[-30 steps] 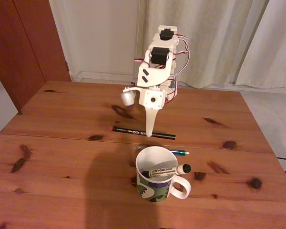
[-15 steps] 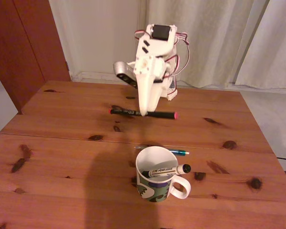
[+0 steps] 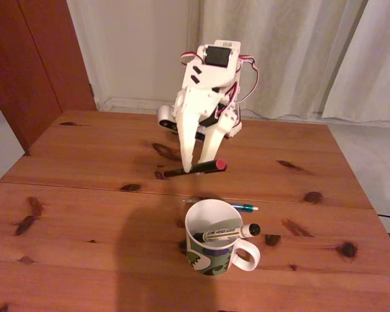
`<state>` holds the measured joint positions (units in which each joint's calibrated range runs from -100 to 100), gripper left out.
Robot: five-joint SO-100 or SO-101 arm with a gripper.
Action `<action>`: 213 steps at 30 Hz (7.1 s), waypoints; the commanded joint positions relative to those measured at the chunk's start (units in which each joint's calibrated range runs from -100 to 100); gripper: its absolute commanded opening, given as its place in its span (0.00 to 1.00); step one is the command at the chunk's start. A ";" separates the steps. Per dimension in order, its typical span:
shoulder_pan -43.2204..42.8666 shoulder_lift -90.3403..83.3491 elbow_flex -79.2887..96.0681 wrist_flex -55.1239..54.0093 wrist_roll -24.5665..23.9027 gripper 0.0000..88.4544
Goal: Clean up the desk and place the pens and markers into the cup
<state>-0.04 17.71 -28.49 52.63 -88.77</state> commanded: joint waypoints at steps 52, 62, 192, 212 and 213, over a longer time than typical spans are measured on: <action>-7.16 14.52 -8.48 -7.17 -5.47 0.06; -6.52 13.69 -8.48 -7.00 -4.21 0.17; -7.16 3.68 38.32 0.23 41.46 0.15; -7.40 2.69 34.71 1.00 40.89 0.01; -7.40 2.69 33.99 1.00 40.78 0.01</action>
<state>-7.52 21.69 9.81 53.46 -47.74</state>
